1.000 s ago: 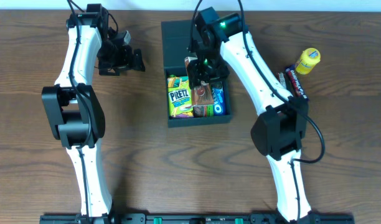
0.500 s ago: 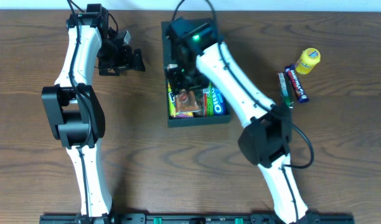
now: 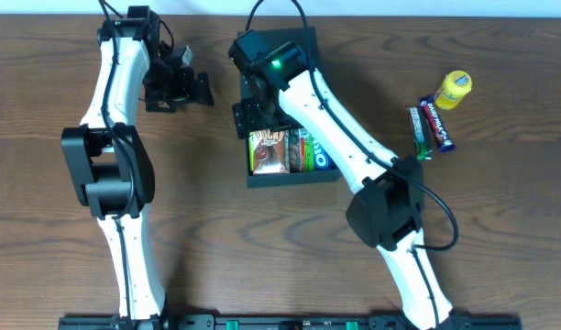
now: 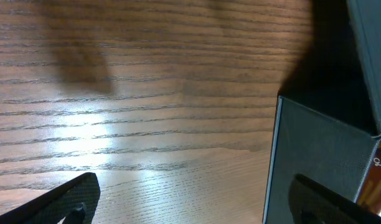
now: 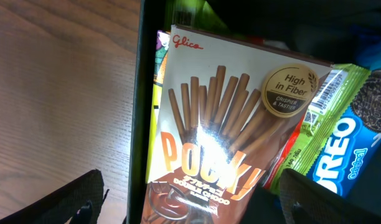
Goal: Pack container
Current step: 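Release the Pocky box and lift the right gripper from the box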
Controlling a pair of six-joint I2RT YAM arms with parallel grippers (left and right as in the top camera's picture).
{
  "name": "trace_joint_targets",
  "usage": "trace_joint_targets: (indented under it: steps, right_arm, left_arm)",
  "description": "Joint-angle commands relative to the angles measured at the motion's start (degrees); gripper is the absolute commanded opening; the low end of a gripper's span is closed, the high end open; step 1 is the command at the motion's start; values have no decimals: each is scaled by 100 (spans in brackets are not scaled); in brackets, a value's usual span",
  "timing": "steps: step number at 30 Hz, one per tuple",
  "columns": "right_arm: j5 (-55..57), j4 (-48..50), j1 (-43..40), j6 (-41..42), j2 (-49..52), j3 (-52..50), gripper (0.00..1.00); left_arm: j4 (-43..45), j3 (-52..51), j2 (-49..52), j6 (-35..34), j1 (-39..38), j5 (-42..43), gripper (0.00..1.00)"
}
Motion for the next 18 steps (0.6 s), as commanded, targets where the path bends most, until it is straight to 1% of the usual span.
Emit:
trace_joint_targets:
  steps: [1, 3, 4, 5, 6, 7, 8, 11, 14, 18]
  right_arm:
    - [114, 33, -11, -24, 0, 76, 88]
    - [125, 35, -74, -111, -2, 79, 78]
    - [125, 20, -120, -109, -13, 90, 71]
    - [122, 15, -197, -109, -37, 92, 57]
    - [122, 2, -293, -109, -72, 92, 29]
    - [122, -24, -380, -111, -120, 92, 13]
    - [118, -37, -452, -164, -142, 92, 1]
    - [103, -160, -671, -496, -151, 85, 1]
    - [105, -267, -876, -487, -140, -37, 2]
    - [-24, -96, -1023, -407, -138, -391, 1]
  left_arm:
    - [-31, 79, 15, -13, 9, -22, 98]
    - [-33, 79, 15, -13, 9, -22, 98]
    - [-35, 79, 15, -13, 9, -22, 98]
    - [-37, 79, 15, -13, 9, -22, 97]
    - [-46, 79, 15, -13, 9, -22, 97]
    - [-50, 79, 15, -11, 9, -22, 98]
    - [-48, 79, 15, -13, 9, -22, 98]
    - [-48, 79, 15, -13, 9, -22, 98]
    - [-48, 79, 15, -13, 9, -22, 98]
    - [-35, 79, 15, -13, 9, -20, 97]
